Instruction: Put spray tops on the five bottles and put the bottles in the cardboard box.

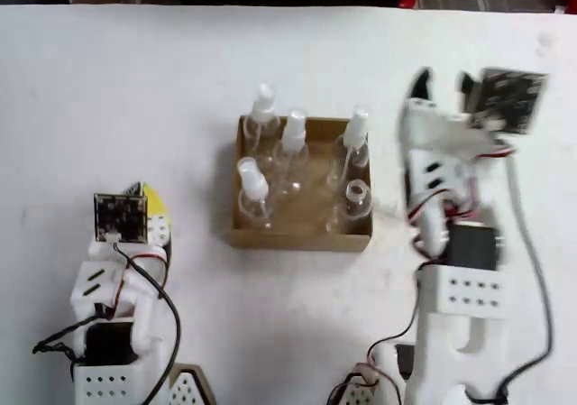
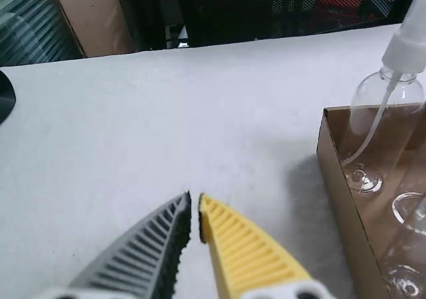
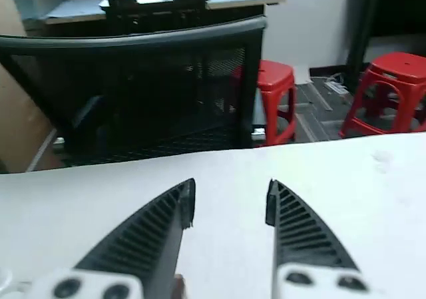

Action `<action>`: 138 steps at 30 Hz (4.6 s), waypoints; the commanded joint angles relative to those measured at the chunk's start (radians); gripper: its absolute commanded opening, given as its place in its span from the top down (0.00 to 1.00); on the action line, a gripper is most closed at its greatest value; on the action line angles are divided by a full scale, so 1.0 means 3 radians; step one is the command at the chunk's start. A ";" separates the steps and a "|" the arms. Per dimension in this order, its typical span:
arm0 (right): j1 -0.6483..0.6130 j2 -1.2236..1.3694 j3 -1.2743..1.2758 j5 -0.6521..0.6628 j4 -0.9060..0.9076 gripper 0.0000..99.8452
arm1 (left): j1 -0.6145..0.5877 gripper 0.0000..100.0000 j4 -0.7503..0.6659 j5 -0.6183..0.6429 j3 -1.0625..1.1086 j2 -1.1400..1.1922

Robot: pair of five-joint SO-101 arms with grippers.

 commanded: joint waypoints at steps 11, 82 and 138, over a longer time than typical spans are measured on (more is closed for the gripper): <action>0.0780 0.1194 -0.1043 0.1632 0.1644 0.85 | 0.0033 0.98 -0.0148 -0.0041 0.0036 -0.0033; 0.0207 0.2452 -0.0726 0.2573 0.1992 0.76 | 0.0033 0.98 -0.0205 -0.0041 0.0056 -0.0033; 0.0586 0.3286 -0.0736 0.2486 0.1414 0.76 | 0.0033 0.98 -0.0205 -0.0041 0.0066 -0.0033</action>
